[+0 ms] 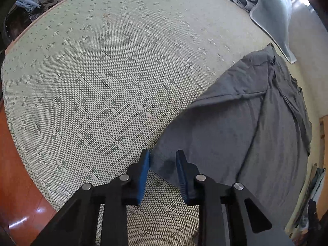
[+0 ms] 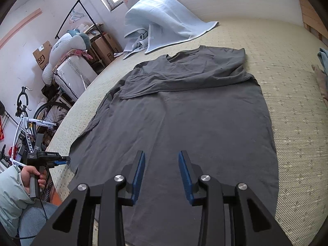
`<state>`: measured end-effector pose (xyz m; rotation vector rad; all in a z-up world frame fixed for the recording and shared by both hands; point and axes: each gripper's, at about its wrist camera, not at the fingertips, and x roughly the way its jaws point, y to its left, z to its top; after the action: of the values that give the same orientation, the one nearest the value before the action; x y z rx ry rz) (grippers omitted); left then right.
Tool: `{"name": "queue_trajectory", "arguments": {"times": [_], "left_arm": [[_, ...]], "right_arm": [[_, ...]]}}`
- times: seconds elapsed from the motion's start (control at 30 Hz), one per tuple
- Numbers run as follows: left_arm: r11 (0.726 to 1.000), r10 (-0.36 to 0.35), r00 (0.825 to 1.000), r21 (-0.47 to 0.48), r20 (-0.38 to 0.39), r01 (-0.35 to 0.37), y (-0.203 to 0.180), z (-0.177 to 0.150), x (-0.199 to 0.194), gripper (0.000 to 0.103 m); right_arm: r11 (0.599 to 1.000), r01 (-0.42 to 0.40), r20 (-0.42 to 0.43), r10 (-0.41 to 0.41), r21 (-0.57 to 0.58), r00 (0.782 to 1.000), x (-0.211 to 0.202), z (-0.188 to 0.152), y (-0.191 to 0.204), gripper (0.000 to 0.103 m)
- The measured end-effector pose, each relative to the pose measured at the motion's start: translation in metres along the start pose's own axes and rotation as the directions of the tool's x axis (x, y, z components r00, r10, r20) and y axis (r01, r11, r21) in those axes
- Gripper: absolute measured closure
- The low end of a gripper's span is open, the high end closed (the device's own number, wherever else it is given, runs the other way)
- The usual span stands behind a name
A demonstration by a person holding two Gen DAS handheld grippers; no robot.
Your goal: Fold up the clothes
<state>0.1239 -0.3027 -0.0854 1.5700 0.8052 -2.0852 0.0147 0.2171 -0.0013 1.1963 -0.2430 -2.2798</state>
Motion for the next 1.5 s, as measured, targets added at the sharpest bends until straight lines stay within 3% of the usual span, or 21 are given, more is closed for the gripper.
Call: {"name": "queue_trajectory", "arguments": {"times": [0.1,0.17,0.23,0.37,0.5,0.6,0.63,0.67,0.7,0.77,0.8,0.83,0.87,0.97,1.1,1.2,1.3,1.37,1.43,1.47,1.5], "left_arm": [[1.000,0.020,1.000,0.015,0.001,-0.020,-0.004,-0.002,0.001,0.077],[0.999,0.042,0.999,0.020,0.005,-0.042,-0.005,-0.004,0.001,0.094],[0.999,0.036,0.999,0.014,0.008,-0.037,-0.005,-0.004,0.000,0.100],[1.000,0.021,0.995,-0.007,0.094,-0.021,-0.001,0.000,-0.020,0.101],[0.998,0.042,0.977,-0.062,0.211,-0.029,0.006,0.014,-0.051,0.101],[0.995,0.066,0.947,-0.094,0.314,-0.038,0.002,0.031,-0.081,0.102],[0.994,0.084,0.931,-0.095,0.356,-0.053,-0.001,0.037,-0.094,0.102],[0.994,0.104,0.893,-0.087,0.438,-0.073,-0.001,0.043,-0.116,0.102],[0.992,0.122,0.848,-0.081,0.516,-0.093,-0.002,0.048,-0.137,0.102],[0.992,0.115,0.740,-0.035,0.662,-0.123,-0.013,0.051,-0.177,0.102],[0.989,0.090,0.705,0.019,0.704,-0.145,-0.029,0.048,-0.188,0.102],[0.979,0.075,0.691,0.081,0.719,-0.190,-0.042,0.040,-0.189,0.102],[0.964,0.086,0.701,0.119,0.708,-0.239,-0.046,0.028,-0.184,0.102],[0.958,0.104,0.783,0.150,0.613,-0.245,-0.048,0.018,-0.145,0.102],[0.974,0.017,0.892,0.193,0.453,-0.116,-0.044,-0.004,-0.117,0.102],[0.978,-0.054,0.946,0.209,0.320,-0.015,-0.042,-0.021,-0.096,0.101],[0.974,-0.126,0.975,0.210,0.181,0.087,-0.039,-0.038,-0.076,0.099],[0.967,-0.175,0.981,0.202,0.086,0.155,-0.037,-0.049,-0.062,0.096],[0.957,-0.224,0.975,0.188,-0.009,0.221,-0.035,-0.060,-0.048,0.072],[0.951,-0.246,0.968,0.180,-0.052,0.251,-0.035,-0.065,-0.041,0.066],[0.951,-0.249,0.968,0.181,-0.044,0.252,-0.036,-0.065,-0.042,0.057]], "right_arm": [[1.000,0.001,0.002,-0.001,-0.002,1.000,-0.001,0.000,0.000,0.066],[1.000,0.003,0.003,-0.003,-0.001,1.000,-0.001,0.000,0.000,0.066],[1.000,0.005,0.004,-0.005,0.001,1.000,-0.001,0.000,0.000,0.066],[1.000,0.008,0.003,-0.008,-0.001,1.000,-0.001,0.001,0.000,0.066],[1.000,0.011,0.004,-0.011,0.000,1.000,0.000,0.001,-0.002,0.066],[1.000,0.014,0.005,-0.014,0.001,1.000,0.000,0.001,-0.003,0.066],[1.000,0.015,0.005,-0.015,0.001,1.000,0.000,0.001,-0.003,0.066],[1.000,0.015,0.005,-0.015,0.001,1.000,0.000,0.001,-0.003,0.066],[1.000,0.014,0.007,-0.014,0.001,1.000,-0.001,0.002,-0.003,0.066],[1.000,0.015,0.010,-0.015,-0.002,1.000,-0.001,0.002,-0.002,0.066],[1.000,0.015,0.011,-0.015,-0.002,1.000,-0.001,0.002,-0.002,0.066],[1.000,0.015,0.011,-0.015,-0.002,1.000,-0.002,0.002,-0.002,0.066],[1.000,0.015,0.012,-0.015,-0.002,1.000,-0.002,0.002,-0.002,0.066],[1.000,0.012,0.016,-0.012,-0.003,1.000,-0.003,0.003,-0.001,0.066],[1.000,0.009,0.024,-0.009,-0.008,1.000,-0.005,0.005,0.001,0.066],[1.000,0.011,0.023,-0.011,-0.008,1.000,-0.005,0.005,0.001,0.066],[1.000,0.013,0.025,-0.013,-0.008,1.000,-0.004,0.007,0.001,0.066],[1.000,0.012,0.024,-0.011,-0.011,1.000,-0.002,0.009,0.002,0.066],[1.000,0.012,0.022,-0.011,-0.018,1.000,0.001,0.010,0.005,0.066],[1.000,0.011,0.021,-0.011,-0.019,1.000,0.002,0.010,0.006,0.066],[1.000,0.010,0.017,-0.010,-0.023,1.000,0.004,0.010,0.007,0.066]]}}
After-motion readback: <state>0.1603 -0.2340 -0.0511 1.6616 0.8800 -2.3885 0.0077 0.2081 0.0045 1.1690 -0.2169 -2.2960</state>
